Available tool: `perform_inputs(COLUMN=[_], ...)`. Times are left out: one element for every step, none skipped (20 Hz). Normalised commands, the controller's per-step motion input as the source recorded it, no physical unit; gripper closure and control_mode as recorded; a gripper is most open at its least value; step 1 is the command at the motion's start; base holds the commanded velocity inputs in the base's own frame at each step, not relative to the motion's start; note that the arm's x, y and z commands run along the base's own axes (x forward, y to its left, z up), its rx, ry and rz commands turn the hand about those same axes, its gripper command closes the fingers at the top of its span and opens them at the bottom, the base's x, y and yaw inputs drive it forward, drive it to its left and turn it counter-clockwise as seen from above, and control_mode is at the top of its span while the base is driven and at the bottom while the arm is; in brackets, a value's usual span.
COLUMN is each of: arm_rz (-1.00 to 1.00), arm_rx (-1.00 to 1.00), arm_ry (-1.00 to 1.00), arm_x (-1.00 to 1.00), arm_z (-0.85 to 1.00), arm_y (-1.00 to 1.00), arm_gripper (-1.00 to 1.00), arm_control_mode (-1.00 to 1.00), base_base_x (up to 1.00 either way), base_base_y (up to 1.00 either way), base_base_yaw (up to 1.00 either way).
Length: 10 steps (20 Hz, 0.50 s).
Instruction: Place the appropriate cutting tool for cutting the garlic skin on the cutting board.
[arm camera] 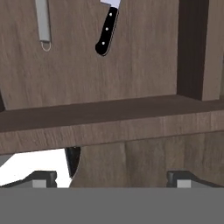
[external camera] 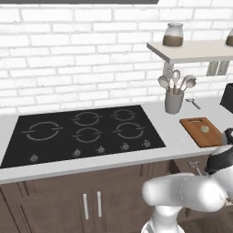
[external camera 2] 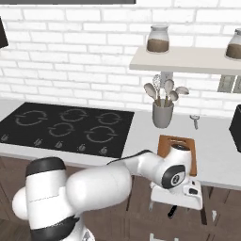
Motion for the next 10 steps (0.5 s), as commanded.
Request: perform_inputs(arm_rz=[0.00, 0.00, 0.00, 0.00, 0.00, 0.00, 0.00, 0.00, 0.00, 0.00], arm_rx=[0.00, 0.00, 0.00, 0.00, 0.00, 0.00, 0.00, 0.00, 0.00, 0.00], arm_ry=[-0.01, 0.00, 0.00, 0.00, 0.00, -0.03, -0.04, -0.03, -0.02, -0.05], arm_x=[0.26, 0.23, 0.23, 0.24, 0.24, 0.44, 0.55, 0.58, 0.61, 0.52], arm_z=[-0.29, -0.26, -0.30, -0.34, -0.34, -0.41, -0.39, -0.40, -0.42, -0.45], arm_y=[-0.36, -0.30, -0.13, -0.08, -0.03, 0.00, 0.00, 0.00, 0.00, 0.00], arm_gripper=[-1.00, -1.00, -1.00, -1.00, -1.00, -1.00, -1.00, -1.00, -1.00, -1.00], arm_control_mode=[-1.00, -1.00, -1.00, -1.00, -1.00, -1.00, -1.00, -1.00, -1.00, -1.00], base_base_x=[0.00, 0.00, 0.00, 0.00, 0.00, 0.00, 0.00, 0.00, 0.00, 0.00], base_base_y=[0.00, 0.00, 0.00, 0.00, 0.00, 0.00, 0.00, 0.00, 0.00, 0.00], base_base_yaw=[0.00, 0.00, 0.00, 0.00, 0.00, 0.00, 0.00, 0.00, 0.00, 0.00])
